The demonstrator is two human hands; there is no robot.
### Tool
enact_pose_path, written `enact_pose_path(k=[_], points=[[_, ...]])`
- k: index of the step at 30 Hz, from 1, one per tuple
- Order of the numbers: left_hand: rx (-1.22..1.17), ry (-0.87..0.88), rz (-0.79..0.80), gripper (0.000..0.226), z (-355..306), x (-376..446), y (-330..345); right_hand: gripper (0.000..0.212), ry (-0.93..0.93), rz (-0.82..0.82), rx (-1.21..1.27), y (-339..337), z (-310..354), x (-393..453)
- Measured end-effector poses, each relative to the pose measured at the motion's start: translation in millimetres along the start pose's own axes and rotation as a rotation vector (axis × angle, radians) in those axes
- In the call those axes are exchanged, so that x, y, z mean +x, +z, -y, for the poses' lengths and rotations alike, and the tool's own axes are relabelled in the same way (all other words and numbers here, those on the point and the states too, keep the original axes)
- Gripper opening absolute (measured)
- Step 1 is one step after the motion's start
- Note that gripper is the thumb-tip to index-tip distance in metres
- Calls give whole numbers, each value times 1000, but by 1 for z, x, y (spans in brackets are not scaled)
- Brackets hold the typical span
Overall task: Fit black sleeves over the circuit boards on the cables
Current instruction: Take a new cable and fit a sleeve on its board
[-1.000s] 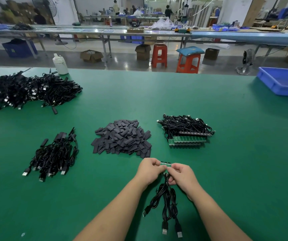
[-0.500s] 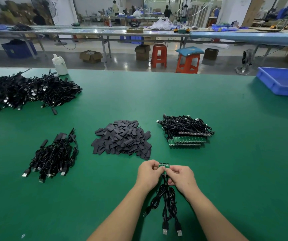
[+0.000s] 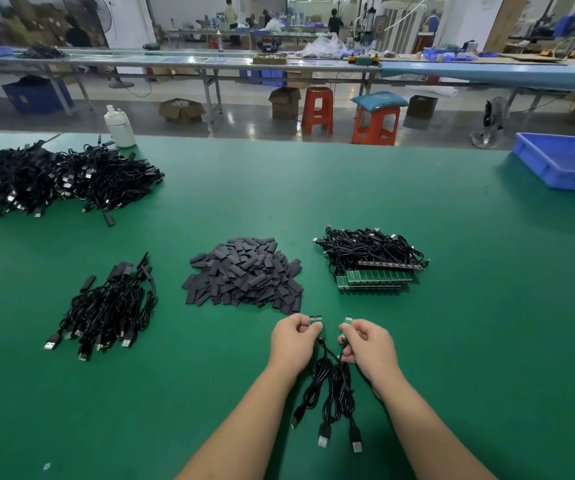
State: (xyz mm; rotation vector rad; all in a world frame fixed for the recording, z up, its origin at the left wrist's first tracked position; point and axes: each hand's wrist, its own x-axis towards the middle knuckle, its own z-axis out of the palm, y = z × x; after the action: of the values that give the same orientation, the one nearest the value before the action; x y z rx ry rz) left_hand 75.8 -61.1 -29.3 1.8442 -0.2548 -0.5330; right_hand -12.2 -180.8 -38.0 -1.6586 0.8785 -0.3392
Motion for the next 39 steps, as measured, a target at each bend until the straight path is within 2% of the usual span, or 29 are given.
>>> enact_pose_path(k=[4,8,12,15,18,21,24,26,28,30,32,33,34,36,38,39], points=[[-230,-56,164,11,0,-2,-11,16,-30,-136,-60,-20,3,9],[-360,-62,333,8,-5,-4,-23,10,-8,-153,-15,-39,2,16],[-682,-181,403,8,-6,-3,-35,8,29,-150,102,-48,1,18],[-778,-216,412,3,-4,-1,-41,10,52,-158,138,-54,0,17],[-574,-206,363,4,-6,1,-41,17,25,-255,152,-65,9,14],[-303,-195,214,7,-6,4,-35,24,-60,-366,172,-85,35,12],[-137,-164,110,10,-11,7,-24,25,-186,-317,334,-101,76,3],[-195,-186,97,14,-18,7,-11,25,-249,-227,348,-103,101,-3],[-272,-207,110,12,-28,3,5,25,-269,-156,241,-97,119,-6],[-318,-200,149,16,-38,-1,17,27,-244,-115,139,-86,130,-5],[-318,-180,198,27,-43,-4,27,27,-163,-47,147,-77,135,-4],[-210,-142,190,30,-44,-4,28,27,-112,-2,194,-74,136,-3],[6,-65,154,30,-46,-4,26,27,-68,39,240,-71,136,-3],[564,126,83,25,-44,-6,16,28,-24,88,274,-68,134,-3],[945,186,136,30,-41,-10,4,26,-15,144,291,-68,131,-5],[1046,174,198,34,-38,-11,0,25,-11,184,311,-68,131,-6]])
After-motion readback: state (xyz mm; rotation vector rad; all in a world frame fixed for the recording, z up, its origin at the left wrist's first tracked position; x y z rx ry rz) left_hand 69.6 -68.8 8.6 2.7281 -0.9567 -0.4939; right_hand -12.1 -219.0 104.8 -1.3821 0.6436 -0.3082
